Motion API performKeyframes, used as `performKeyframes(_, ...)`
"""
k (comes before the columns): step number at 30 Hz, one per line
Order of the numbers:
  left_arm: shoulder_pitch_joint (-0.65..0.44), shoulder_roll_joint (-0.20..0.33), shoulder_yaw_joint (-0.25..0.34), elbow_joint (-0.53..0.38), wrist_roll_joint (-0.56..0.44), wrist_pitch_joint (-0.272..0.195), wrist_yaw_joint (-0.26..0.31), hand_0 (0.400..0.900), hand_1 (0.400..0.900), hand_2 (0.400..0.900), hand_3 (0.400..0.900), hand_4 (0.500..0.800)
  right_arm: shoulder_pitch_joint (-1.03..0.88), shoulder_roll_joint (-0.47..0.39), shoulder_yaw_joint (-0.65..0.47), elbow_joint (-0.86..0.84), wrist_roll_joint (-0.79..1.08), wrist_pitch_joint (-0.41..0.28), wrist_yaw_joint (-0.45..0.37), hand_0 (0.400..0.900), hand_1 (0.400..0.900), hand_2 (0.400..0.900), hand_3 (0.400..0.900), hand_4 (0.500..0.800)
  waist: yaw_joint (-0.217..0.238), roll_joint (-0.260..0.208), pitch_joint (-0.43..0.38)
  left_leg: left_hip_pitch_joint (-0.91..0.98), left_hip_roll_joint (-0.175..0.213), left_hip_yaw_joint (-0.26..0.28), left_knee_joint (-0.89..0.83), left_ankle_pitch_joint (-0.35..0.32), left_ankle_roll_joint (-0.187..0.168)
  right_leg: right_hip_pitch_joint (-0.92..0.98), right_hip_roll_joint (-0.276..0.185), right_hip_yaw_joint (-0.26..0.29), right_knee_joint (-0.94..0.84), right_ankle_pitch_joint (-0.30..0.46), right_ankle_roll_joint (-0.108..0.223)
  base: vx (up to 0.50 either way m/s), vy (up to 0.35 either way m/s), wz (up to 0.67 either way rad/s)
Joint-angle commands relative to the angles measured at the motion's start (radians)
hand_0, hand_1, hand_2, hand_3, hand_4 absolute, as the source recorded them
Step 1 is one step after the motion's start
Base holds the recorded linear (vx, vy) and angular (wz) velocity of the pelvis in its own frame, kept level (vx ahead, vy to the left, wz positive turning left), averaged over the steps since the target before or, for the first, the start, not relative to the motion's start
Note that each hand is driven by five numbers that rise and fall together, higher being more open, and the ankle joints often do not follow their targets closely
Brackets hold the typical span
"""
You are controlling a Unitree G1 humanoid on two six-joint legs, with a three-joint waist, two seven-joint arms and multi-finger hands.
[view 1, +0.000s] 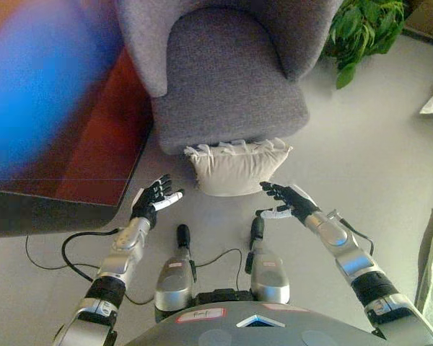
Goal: Pick up the pillow and put it on the sofa.
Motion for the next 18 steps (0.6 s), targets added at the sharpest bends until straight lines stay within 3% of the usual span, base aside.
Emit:
performKeyframes(1, -0.121, 0.044, -0.008, -0.069, -0.044, -0.09, 0.001, 0.9, 0.9, 0.9, 0.9, 0.8, -0.091, -0.073, -0.056, -0.093, -0.06, -0.07, -0.079, 0.9, 0.9, 0.9, 0.9, 0.8, -0.008, -0.017, -0.021, -0.04, -0.017, -0.065, 0.052, -0.112, 0.006, -0.086, -0.092, -0.009, 0.053, 0.023, 0.089, -0.1, -0.198, 0.56)
performKeyframes(8, -0.226, 0.042, -0.063, -0.097, -0.098, -0.112, 0.009, 0.9, 0.9, 0.9, 0.9, 0.8, -0.269, -0.212, 0.0, -0.09, -0.281, -0.086, -0.198, 0.9, 0.9, 0.9, 0.9, 0.8, -0.017, 0.012, 0.072, -0.169, 0.035, -0.056, 0.093, -0.074, -0.029, -0.195, -0.087, -0.053, 0.145, -0.021, 0.067, -0.1, -0.102, 0.35)
performKeyframes(18, -0.309, 0.048, -0.091, -0.116, -0.141, -0.149, 0.047, 0.9, 0.9, 0.9, 0.9, 0.8, -0.45, -0.268, 0.055, -0.014, -0.421, -0.08, -0.34, 0.9, 0.9, 0.9, 0.9, 0.8, -0.018, 0.018, 0.144, -0.402, 0.017, -0.039, 0.282, -0.111, -0.03, -0.425, -0.114, -0.005, 0.319, -0.065, 0.057, -0.07, -0.02, 0.11)
